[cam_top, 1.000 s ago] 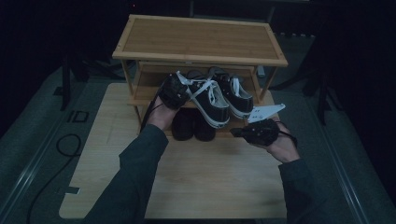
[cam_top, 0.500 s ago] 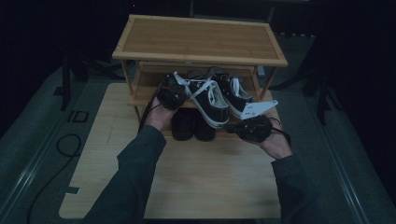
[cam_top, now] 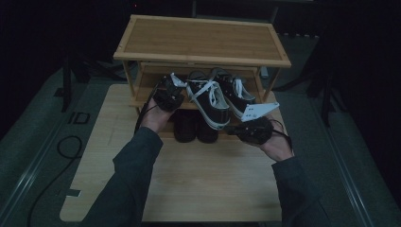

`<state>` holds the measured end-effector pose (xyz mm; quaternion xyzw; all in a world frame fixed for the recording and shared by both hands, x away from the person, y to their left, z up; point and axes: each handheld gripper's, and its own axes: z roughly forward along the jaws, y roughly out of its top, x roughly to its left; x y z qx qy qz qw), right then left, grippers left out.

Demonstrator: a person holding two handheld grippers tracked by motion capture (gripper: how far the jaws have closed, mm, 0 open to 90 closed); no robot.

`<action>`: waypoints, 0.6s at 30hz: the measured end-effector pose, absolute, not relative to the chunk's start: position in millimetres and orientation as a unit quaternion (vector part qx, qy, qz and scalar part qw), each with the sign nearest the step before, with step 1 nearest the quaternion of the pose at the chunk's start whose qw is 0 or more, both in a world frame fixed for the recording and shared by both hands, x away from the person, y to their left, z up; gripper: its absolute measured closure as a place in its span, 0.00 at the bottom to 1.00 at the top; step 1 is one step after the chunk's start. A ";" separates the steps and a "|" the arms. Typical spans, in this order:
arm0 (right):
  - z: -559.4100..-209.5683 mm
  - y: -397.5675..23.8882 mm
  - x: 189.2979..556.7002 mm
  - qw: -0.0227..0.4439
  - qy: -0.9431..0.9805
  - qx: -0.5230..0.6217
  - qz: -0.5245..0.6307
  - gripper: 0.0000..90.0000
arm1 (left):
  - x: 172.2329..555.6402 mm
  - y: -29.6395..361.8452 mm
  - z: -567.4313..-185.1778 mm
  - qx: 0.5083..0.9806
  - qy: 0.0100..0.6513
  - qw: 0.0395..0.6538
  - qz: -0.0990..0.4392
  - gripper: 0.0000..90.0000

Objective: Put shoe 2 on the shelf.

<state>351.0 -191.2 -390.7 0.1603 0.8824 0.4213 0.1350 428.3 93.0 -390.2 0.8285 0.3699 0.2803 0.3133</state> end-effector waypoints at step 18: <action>-393.1 -167.9 350.3 0.147 0.882 0.142 0.424 1.00 | 426.3 91.8 -392.6 0.825 0.368 0.314 0.291 1.00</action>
